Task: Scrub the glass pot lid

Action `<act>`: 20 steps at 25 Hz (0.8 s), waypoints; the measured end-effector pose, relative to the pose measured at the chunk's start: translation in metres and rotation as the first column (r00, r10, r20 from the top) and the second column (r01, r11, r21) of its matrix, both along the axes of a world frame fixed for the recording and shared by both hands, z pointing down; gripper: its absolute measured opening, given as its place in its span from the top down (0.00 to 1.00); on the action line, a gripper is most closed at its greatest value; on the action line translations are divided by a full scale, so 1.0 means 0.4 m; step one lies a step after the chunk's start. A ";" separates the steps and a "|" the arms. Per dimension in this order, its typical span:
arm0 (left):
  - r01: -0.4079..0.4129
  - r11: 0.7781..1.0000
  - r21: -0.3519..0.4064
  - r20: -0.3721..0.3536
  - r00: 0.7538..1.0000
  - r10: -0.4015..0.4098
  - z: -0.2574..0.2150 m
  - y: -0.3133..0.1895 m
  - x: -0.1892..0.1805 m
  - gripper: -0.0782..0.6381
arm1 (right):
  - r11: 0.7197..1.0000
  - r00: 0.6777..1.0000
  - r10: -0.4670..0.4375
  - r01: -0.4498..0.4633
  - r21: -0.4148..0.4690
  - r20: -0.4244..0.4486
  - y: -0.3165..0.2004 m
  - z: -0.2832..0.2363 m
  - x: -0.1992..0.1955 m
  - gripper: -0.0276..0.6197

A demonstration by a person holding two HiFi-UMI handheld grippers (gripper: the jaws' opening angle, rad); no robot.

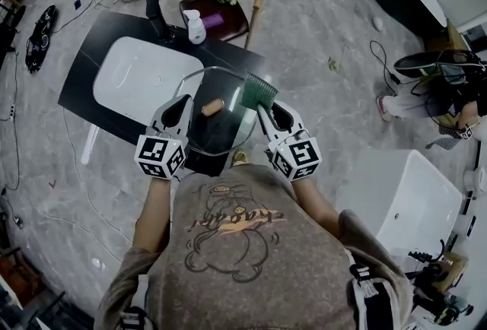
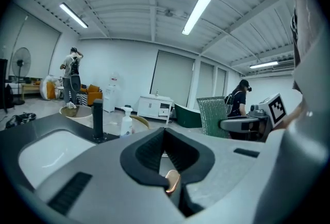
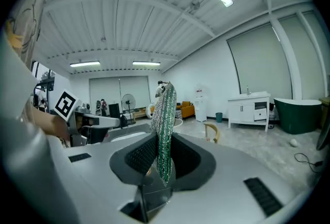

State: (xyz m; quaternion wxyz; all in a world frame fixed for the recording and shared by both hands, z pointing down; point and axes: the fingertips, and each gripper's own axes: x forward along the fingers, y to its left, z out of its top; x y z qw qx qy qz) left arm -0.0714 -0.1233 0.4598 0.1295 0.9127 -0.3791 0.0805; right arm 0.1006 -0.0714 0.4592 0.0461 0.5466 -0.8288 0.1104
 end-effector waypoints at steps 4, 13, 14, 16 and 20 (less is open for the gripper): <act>0.067 0.997 0.042 -0.020 0.998 -0.066 0.010 0.005 -0.014 0.88 | 0.999 1.000 0.008 -0.009 0.040 0.009 0.009 0.004 -0.003 0.81; 0.132 0.987 0.090 -0.004 0.991 -0.132 0.036 0.009 -0.042 0.88 | 0.999 0.999 0.025 -0.026 0.021 0.030 0.013 0.035 -0.015 0.81; 0.135 0.987 0.085 -0.005 0.991 -0.135 0.037 0.008 -0.043 0.88 | 0.999 0.999 0.027 -0.028 0.019 0.028 0.012 0.036 -0.015 0.81; 0.140 0.988 0.069 -0.015 0.990 -0.139 0.038 0.008 -0.044 0.88 | 0.999 0.999 0.028 -0.029 0.016 0.020 0.011 0.037 -0.015 0.81; 0.142 0.989 0.046 -0.033 0.989 -0.141 0.036 0.012 -0.043 0.88 | 0.999 0.999 0.048 -0.048 -0.004 0.017 0.012 0.045 -0.011 0.82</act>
